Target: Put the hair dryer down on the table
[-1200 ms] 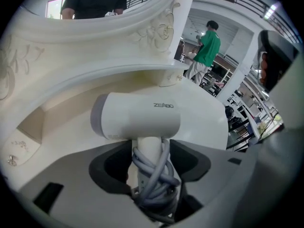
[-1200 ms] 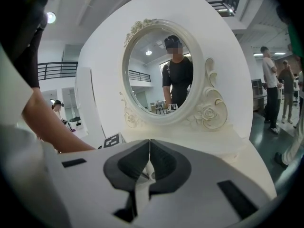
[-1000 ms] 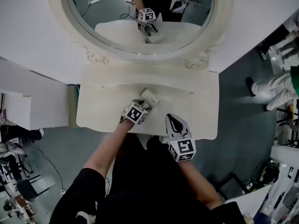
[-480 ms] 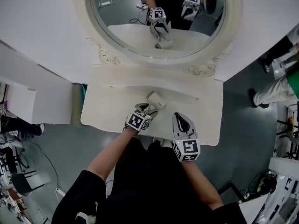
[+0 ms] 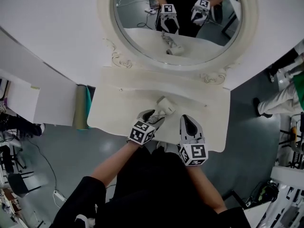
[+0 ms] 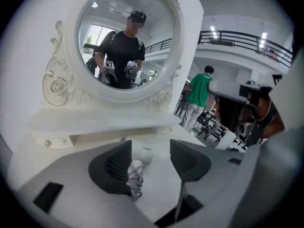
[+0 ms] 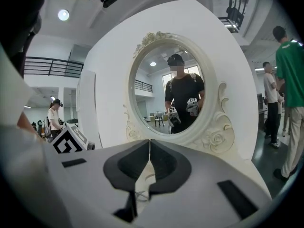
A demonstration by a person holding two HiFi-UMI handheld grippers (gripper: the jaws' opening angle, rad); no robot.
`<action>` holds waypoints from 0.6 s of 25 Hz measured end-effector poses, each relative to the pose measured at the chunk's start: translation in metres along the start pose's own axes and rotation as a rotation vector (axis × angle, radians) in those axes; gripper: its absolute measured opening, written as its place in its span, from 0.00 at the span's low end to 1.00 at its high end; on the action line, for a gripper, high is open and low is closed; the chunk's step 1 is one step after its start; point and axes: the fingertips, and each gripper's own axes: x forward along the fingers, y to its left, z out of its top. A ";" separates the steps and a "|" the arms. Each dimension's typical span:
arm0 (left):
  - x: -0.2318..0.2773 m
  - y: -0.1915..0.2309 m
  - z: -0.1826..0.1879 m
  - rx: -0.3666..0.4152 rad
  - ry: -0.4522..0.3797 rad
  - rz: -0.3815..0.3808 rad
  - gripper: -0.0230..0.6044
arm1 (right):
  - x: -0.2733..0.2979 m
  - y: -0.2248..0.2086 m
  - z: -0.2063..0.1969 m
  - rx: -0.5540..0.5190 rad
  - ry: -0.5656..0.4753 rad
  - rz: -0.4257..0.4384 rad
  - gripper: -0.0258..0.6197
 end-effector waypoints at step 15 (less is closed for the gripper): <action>-0.123 0.019 0.079 0.014 -0.283 0.020 0.43 | 0.026 0.090 0.044 -0.013 -0.042 -0.011 0.07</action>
